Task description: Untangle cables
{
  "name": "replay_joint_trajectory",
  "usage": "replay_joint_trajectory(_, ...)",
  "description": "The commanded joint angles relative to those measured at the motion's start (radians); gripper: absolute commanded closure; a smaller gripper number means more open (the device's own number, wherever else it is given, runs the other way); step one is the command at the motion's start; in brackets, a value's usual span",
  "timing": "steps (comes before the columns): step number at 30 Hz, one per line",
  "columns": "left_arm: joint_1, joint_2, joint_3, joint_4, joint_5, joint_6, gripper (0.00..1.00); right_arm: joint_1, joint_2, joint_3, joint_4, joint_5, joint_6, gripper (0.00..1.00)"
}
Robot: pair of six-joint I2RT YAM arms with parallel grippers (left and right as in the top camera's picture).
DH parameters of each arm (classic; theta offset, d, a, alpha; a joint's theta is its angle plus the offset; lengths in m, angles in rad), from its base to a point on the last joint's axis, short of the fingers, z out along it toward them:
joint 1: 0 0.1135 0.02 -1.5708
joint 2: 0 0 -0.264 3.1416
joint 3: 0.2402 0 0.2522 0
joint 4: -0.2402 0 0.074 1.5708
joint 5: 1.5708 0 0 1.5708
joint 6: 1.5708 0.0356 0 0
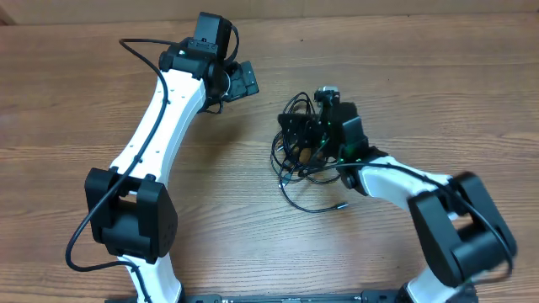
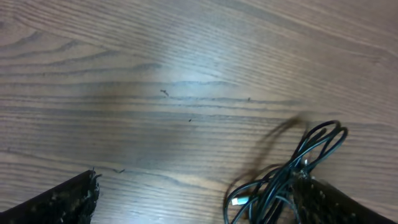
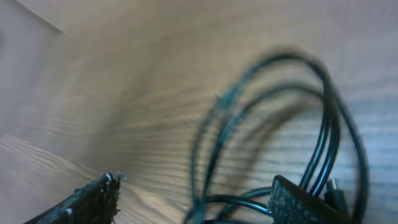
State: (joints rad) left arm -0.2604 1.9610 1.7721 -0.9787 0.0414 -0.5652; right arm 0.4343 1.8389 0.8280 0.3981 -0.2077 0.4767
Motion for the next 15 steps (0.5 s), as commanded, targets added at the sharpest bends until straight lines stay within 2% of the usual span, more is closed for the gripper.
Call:
replay_joint_trajectory(1, 0.010, -0.009, 0.018, -0.012, -0.001, 0.049, 0.00, 0.015, 0.101, 0.099, 0.004, -0.022, 0.016, 0.24)
replay_joint_trajectory(3, 0.032, -0.023, 0.018, -0.028, 0.000, 0.049, 0.00, 0.031, 0.159, 0.196, -0.019, -0.022, 0.012, 0.27)
replay_joint_trajectory(6, 0.069, -0.031, 0.018, -0.063, 0.000, 0.049, 0.00, 0.055, 0.254, 0.330, -0.082, -0.021, 0.013, 0.42)
replay_joint_trajectory(7, 0.080, -0.031, 0.018, -0.077, 0.000, 0.049, 0.00, 0.059, 0.274, 0.360, -0.109, -0.021, 0.013, 0.48)
replay_joint_trajectory(9, 0.097, -0.031, 0.018, -0.111, 0.000, 0.049, 0.00, 0.062, 0.287, 0.399, -0.150, -0.024, 0.013, 0.72)
replay_joint_trajectory(11, 0.107, -0.031, 0.018, -0.138, 0.000, 0.049, 0.00, 0.062, 0.277, 0.425, -0.185, -0.024, 0.013, 0.89)
replay_joint_trajectory(13, 0.116, -0.031, 0.018, -0.154, 0.000, 0.056, 0.01, 0.056, 0.246, 0.455, -0.239, -0.035, 0.013, 0.96)
replay_joint_trajectory(15, 0.118, -0.035, 0.018, -0.156, 0.004, 0.092, 0.01, 0.046, 0.201, 0.481, -0.303, -0.056, 0.012, 0.96)
